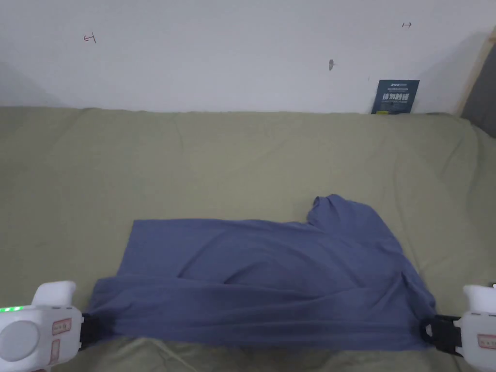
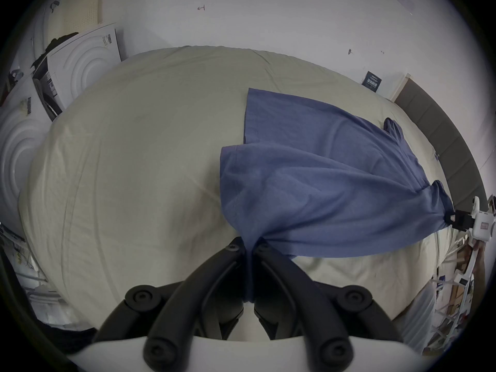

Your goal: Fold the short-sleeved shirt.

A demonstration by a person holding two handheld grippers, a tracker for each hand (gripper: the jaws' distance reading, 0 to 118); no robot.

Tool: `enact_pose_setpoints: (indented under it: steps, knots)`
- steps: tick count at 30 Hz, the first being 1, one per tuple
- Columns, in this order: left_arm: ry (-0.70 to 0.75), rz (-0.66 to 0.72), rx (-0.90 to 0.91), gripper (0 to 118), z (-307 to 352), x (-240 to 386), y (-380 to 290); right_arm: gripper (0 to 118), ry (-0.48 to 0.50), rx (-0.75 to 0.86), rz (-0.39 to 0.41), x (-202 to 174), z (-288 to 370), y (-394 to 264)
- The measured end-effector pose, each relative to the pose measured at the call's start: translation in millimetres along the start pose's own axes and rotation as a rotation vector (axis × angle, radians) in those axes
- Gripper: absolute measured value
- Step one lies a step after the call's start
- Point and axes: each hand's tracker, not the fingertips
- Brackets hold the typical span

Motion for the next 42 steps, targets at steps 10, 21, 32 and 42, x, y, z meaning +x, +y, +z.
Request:
enact_pose_setpoints:
  steps: [10, 21, 32, 42]
  knots:
    - [0.004, -0.004, -0.040, 3, 35, -15, -64, 13, 0.014, -0.077, -0.023, 19, 15, -65]
    - [0.008, 0.027, 0.048, 118, 59, -27, -54, 118, -0.025, -0.016, -0.016, 35, 29, -47]
    - [0.020, -0.004, 0.121, 6, 7, -2, 45, 0, -0.067, 0.103, 0.053, -2, 12, 19]
    - [0.072, -0.027, -0.033, 115, -94, 28, 180, 0, -0.053, 0.026, 0.114, -9, -55, 80]
